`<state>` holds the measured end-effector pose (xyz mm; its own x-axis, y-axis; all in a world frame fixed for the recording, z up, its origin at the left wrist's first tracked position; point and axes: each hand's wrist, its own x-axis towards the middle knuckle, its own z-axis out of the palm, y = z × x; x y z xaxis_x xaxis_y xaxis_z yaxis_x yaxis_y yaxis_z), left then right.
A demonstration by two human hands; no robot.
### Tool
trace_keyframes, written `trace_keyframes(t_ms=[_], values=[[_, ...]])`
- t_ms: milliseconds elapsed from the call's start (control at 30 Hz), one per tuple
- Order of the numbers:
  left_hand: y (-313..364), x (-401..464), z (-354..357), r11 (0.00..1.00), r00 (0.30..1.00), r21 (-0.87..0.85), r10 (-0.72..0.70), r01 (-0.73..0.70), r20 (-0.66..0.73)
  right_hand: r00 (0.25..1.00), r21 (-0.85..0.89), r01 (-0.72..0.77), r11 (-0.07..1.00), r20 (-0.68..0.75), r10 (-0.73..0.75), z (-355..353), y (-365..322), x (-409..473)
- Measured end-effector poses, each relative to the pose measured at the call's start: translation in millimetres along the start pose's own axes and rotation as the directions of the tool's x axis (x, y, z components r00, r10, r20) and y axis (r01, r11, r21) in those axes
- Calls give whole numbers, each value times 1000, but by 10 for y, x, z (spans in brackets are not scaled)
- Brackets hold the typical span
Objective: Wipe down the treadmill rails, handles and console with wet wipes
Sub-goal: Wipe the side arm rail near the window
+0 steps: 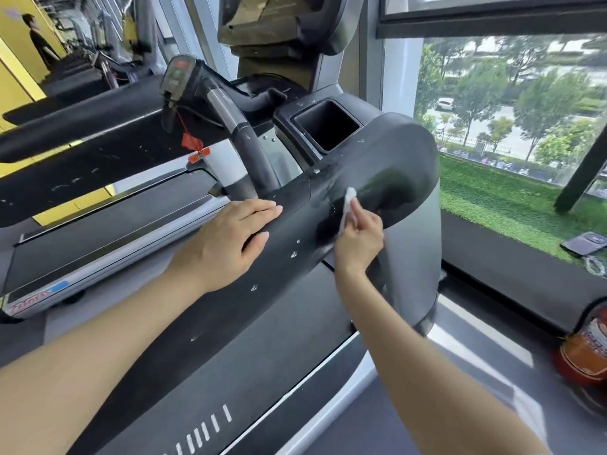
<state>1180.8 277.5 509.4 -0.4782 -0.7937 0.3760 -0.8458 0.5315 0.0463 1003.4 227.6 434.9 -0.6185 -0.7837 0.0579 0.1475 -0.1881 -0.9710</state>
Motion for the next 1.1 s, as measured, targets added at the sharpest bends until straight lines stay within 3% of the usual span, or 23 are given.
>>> trace_keyframes(t_ms=[100, 200, 267, 400, 467, 567, 633, 700, 800, 867, 933, 1033, 1100], values=[[1, 7, -1, 1000, 1000, 5, 19, -19, -7, 942, -31, 270, 962, 216, -257, -45, 52, -603], [-5, 4, -1, 1000, 1000, 8, 11, -11, 1, 902, -1, 323, 946, 302, -308, -96, 95, -697], [-7, -7, -5, 1000, 1000, 4, 1, -1, -3, 923, -28, 300, 953, 259, -283, -61, 12, -449], [4, -15, -3, 1000, 1000, -15, -15, 14, -21, 994, -84, 95, 992, 68, -90, 100, -200, 139], [8, -11, 4, 1000, 999, -16, -8, 7, -36, 983, -84, 168, 982, 94, -160, 104, -207, 1], [-3, -6, 11, 1000, 999, -18, 11, -12, -51, 892, -68, 394, 916, 270, -363, -10, -3, -604], [-10, -10, 16, 1000, 999, -26, 5, -6, -52, 841, -48, 453, 890, 354, -409, -76, 110, -781], [-10, -19, 10, 999, 998, -34, 4, -7, -63, 847, -66, 452, 890, 344, -405, -51, 83, -617], [-1, -22, -2, 999, 998, -34, -4, 2, -68, 957, -104, 260, 960, 161, -242, 85, -102, -178], [0, -19, -1, 999, 998, -33, -6, 3, -70, 989, -59, 131, 990, 69, -127, 149, -174, -37], [-9, -18, 9, 1000, 997, -28, -1, -1, -71, 977, -89, 201, 976, 92, -193, 158, -166, -210], [-31, -17, 23, 999, 998, -29, 20, -22, -60, 886, -81, 422, 903, 247, -392, 63, -12, -796], [-41, -10, 22, 999, 997, -35, 30, -32, -67, 844, -46, 468, 882, 318, -431, -5, 50, -967]])
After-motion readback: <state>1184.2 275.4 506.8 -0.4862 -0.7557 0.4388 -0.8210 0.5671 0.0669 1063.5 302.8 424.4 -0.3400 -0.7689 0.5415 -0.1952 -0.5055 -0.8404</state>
